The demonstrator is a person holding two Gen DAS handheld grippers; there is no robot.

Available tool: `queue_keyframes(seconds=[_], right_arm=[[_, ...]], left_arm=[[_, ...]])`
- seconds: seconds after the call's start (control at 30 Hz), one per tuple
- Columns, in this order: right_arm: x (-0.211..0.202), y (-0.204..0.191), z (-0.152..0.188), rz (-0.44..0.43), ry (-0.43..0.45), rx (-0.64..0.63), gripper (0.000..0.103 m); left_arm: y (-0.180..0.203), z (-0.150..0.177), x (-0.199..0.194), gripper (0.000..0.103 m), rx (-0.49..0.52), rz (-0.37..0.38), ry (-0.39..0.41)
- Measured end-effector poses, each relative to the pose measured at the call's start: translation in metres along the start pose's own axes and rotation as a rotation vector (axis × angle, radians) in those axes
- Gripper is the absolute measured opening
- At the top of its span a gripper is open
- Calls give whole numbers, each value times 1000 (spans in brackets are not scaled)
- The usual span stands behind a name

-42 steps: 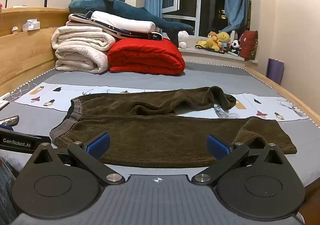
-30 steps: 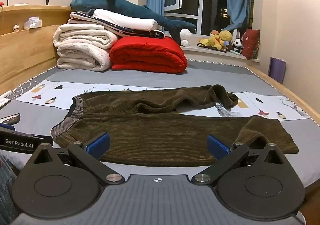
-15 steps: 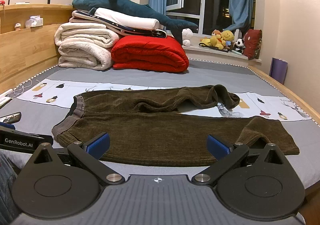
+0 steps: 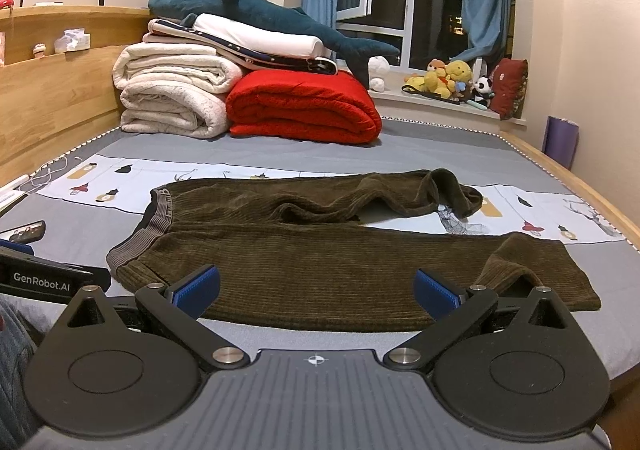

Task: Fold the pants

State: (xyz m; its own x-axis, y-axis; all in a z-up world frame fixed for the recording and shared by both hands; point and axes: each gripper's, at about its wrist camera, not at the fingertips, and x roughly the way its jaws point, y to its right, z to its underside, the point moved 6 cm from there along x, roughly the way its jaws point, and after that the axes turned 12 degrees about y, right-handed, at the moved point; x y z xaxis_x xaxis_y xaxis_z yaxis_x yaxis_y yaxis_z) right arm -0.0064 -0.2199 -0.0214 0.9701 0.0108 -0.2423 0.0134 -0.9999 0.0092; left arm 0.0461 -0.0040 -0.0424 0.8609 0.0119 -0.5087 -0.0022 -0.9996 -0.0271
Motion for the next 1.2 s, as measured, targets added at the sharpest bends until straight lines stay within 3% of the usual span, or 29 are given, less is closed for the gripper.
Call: queue_keyframes(seconds=[1.2], right_arm=[[2, -1, 6, -11, -19, 4, 102]], left_arm=[[0, 5, 2, 103, -5, -3, -22]])
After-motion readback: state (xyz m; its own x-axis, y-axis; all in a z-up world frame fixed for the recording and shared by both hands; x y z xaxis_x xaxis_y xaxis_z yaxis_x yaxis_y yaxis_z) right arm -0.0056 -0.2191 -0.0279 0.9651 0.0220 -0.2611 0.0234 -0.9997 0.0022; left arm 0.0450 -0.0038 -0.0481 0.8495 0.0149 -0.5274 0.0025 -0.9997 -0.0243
